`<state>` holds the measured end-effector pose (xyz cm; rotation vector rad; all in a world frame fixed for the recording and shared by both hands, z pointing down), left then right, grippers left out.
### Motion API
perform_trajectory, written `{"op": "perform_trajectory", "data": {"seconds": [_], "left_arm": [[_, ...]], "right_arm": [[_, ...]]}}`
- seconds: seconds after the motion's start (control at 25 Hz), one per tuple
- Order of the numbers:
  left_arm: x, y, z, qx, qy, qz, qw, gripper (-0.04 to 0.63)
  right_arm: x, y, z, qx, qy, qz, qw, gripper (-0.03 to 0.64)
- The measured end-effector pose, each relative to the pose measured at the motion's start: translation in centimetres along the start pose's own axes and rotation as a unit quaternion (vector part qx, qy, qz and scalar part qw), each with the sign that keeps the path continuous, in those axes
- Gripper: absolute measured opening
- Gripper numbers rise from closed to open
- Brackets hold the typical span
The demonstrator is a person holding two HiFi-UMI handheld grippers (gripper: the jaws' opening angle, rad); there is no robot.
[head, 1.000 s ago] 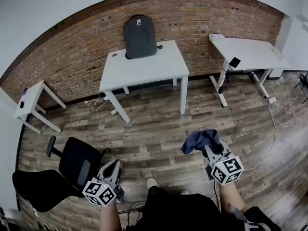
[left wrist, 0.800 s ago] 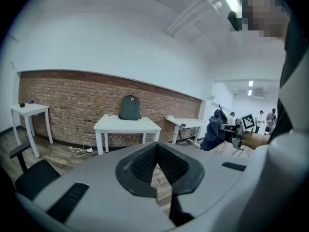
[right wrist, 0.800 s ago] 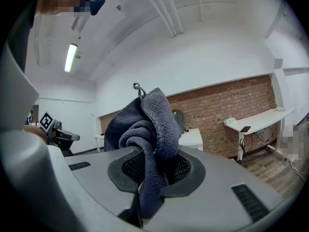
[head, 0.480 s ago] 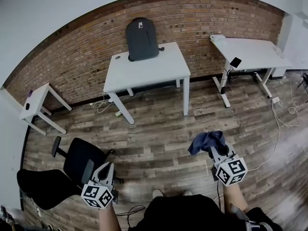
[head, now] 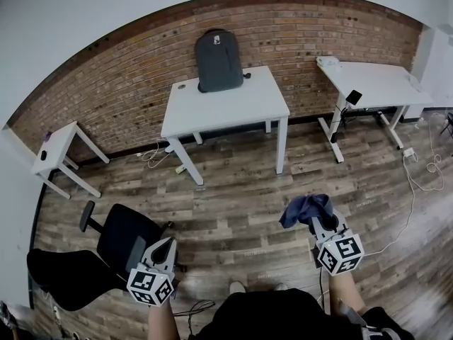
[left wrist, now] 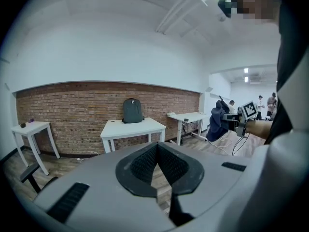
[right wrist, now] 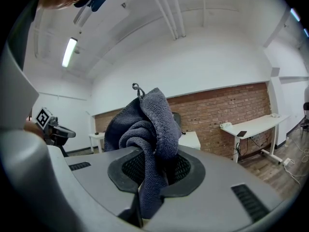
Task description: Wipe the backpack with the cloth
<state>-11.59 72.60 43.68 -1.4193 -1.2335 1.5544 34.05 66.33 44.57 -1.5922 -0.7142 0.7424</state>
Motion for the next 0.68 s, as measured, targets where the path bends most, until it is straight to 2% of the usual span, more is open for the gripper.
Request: {"op": "perform_trajectory", "data": {"seconds": [0.36,0.68], "left_arm": [[0.2,-1.9,1.4,-0.011,-0.006,0.043,0.9990,-0.018],[0.4,-2.4,1.8,-0.019,-0.004,0.050,0.9986,-0.018]], "right_arm": [[-1.4,-0.2,2.6,0.016,-0.011,0.025,1.000,0.064],[-1.3,-0.7,4.6,0.025,-0.005,0.032,0.999,0.064]]}}
Point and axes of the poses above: the fingertips, and each gripper's own axes: x backward along the fingers, z to its left, y out of its top, the point moved 9 cm from there along x, backward along the fingers, and after that the axes turned 13 degrees about y, right-handed, at the moved point
